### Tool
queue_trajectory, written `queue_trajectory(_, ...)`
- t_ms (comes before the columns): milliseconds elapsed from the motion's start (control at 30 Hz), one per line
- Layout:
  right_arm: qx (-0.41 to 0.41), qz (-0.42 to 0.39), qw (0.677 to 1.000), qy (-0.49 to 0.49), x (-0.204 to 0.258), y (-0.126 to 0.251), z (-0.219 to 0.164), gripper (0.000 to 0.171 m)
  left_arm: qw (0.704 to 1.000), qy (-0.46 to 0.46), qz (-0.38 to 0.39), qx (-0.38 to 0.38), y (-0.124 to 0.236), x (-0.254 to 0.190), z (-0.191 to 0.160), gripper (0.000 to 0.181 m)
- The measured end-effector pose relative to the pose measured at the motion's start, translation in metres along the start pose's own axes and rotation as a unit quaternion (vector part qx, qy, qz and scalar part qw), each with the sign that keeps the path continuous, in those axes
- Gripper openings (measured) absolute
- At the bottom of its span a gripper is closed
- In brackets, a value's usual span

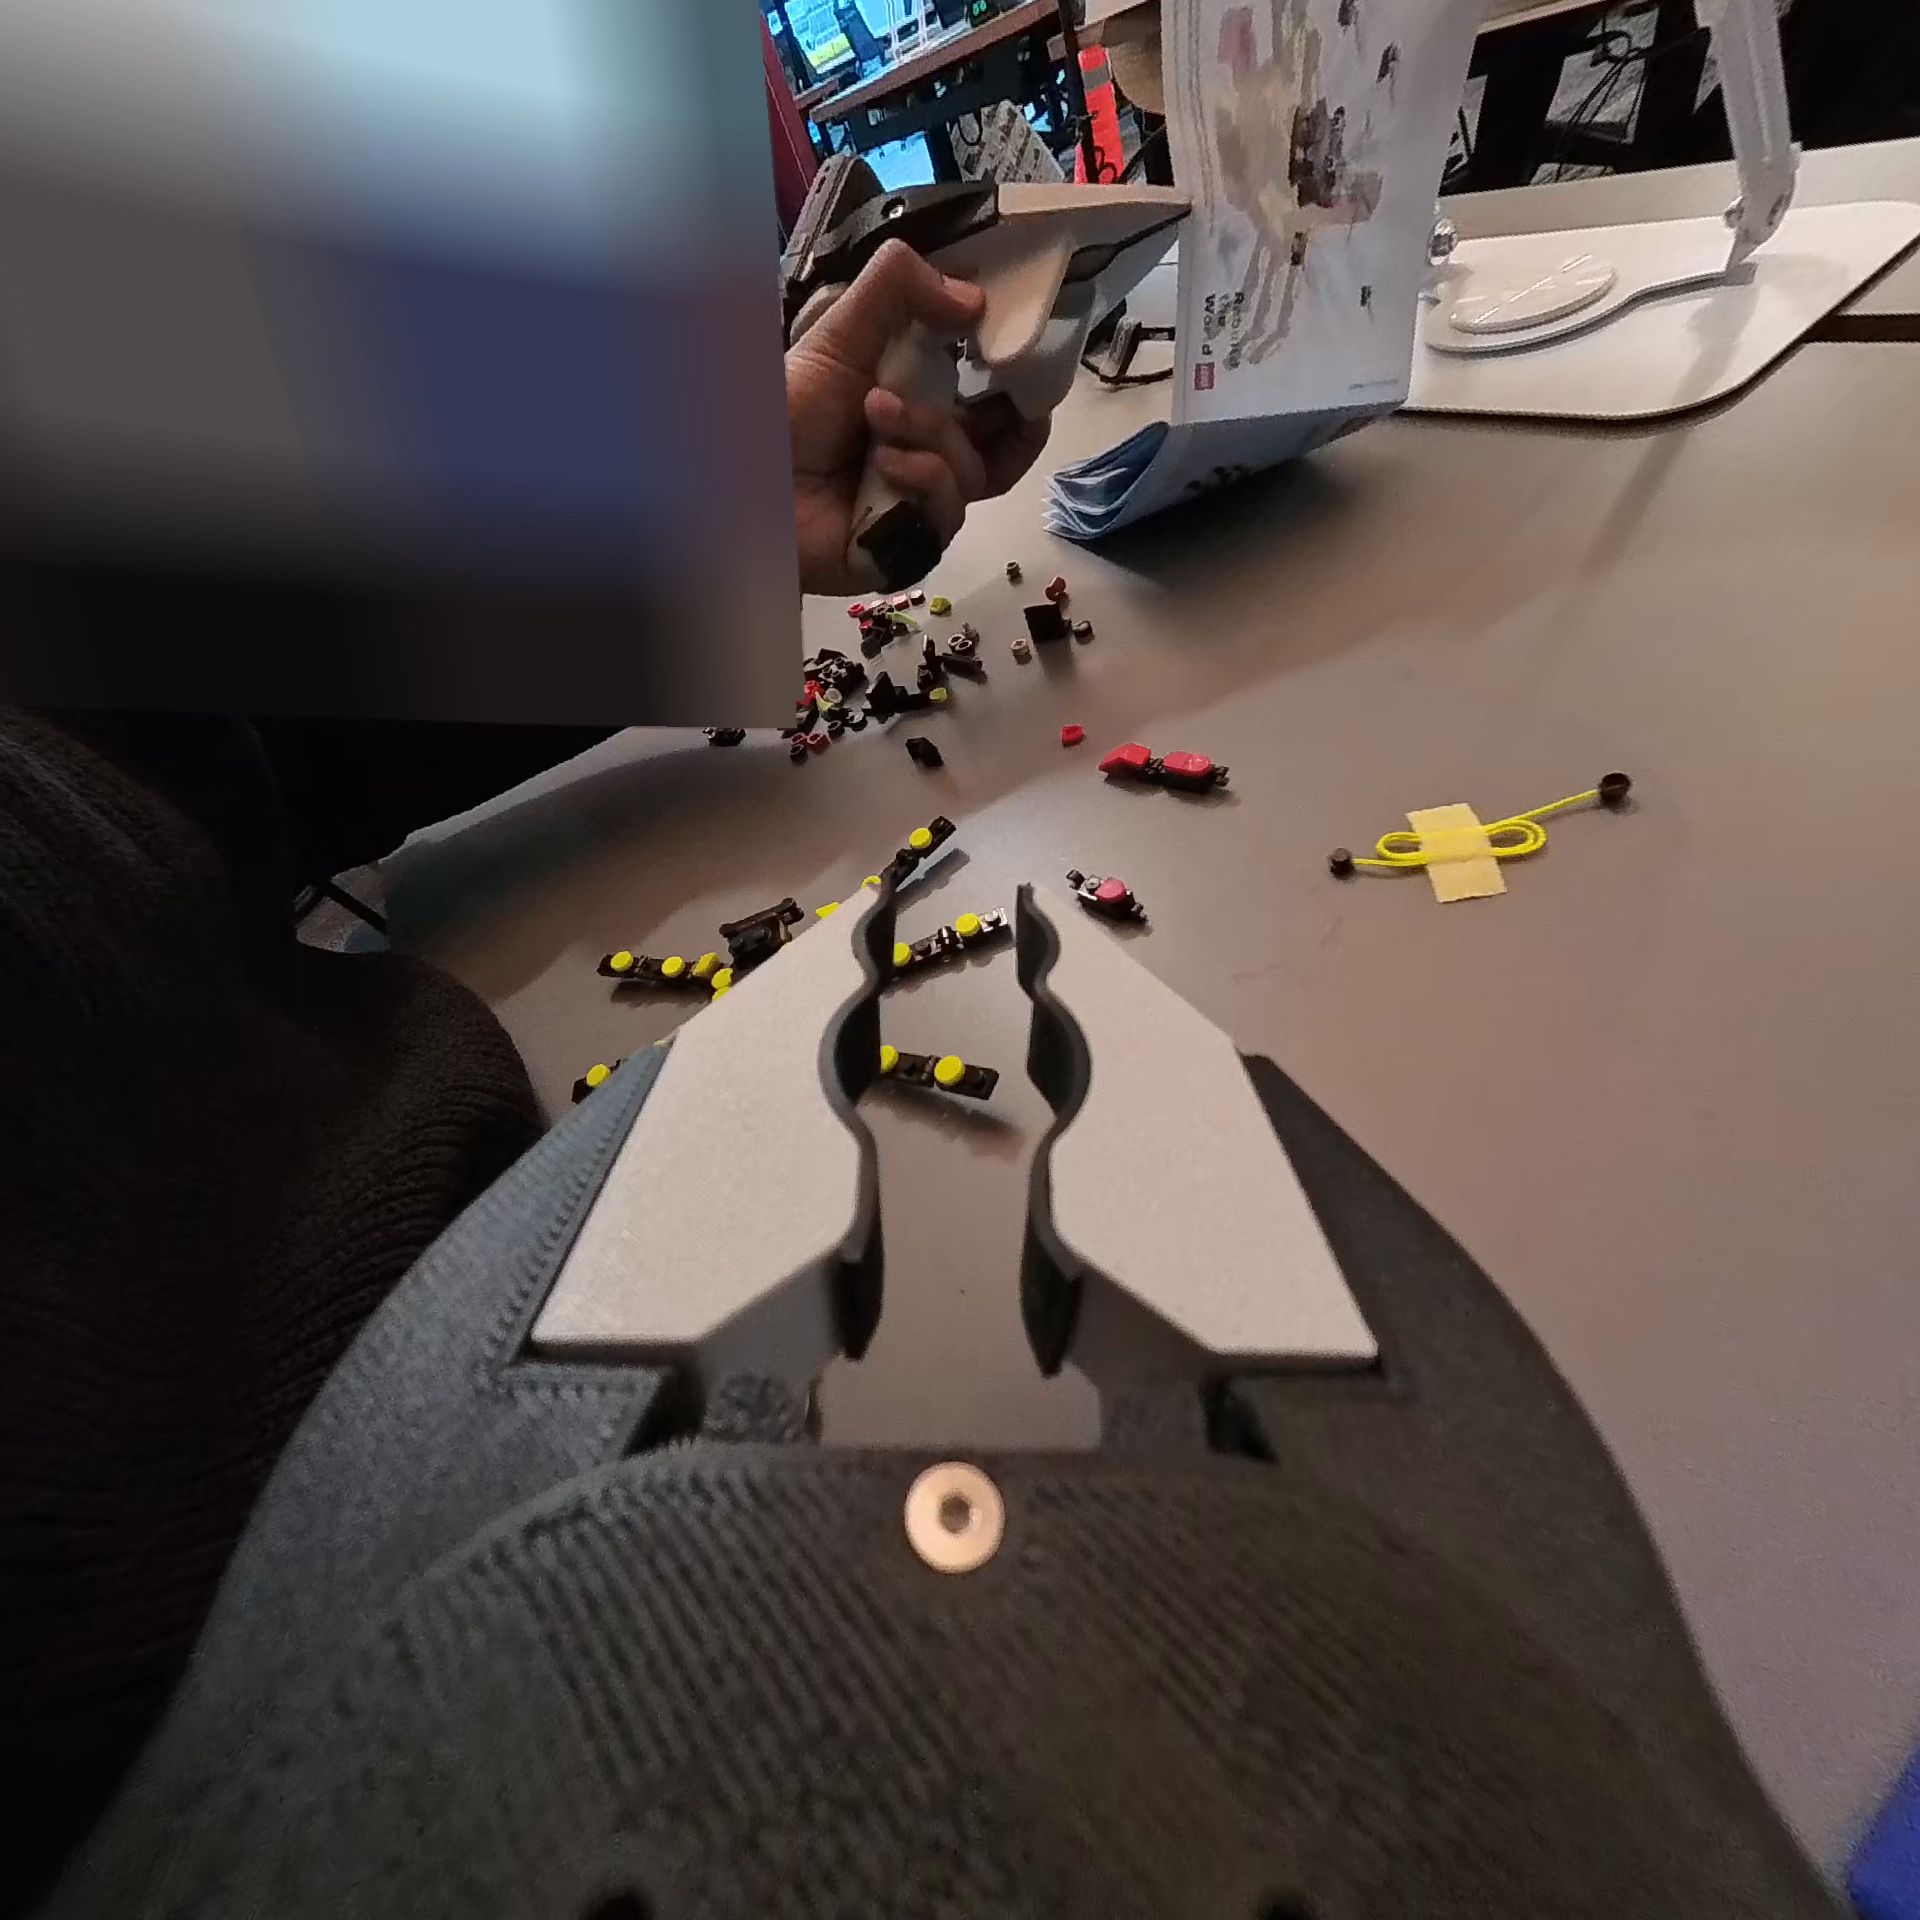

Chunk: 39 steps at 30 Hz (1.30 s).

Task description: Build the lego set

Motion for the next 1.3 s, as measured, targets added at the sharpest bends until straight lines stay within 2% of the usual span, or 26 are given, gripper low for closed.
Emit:
queue_trajectory(767,0.004,-0.001,1.000,0.004,0.001,-0.001,-0.001,0.021,1.000,-0.002,-0.008,0.008,-0.001,-0.004,-0.002,0.000)
queue_trajectory(1300,0.003,0.000,1.000,0.002,0.001,0.000,0.000,0.021,0.998,0.063,-0.018,-0.020,0.012,0.008,0.009,0.000)
Point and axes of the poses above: each gripper's, where its closed fingertips meet, y back along the fingers, z out of its top, x = y × z across the jaws, the point moved 2 cm from there along y, back along the fingers, and after that the axes turned 7 degrees about z, right-handed, at the moved point
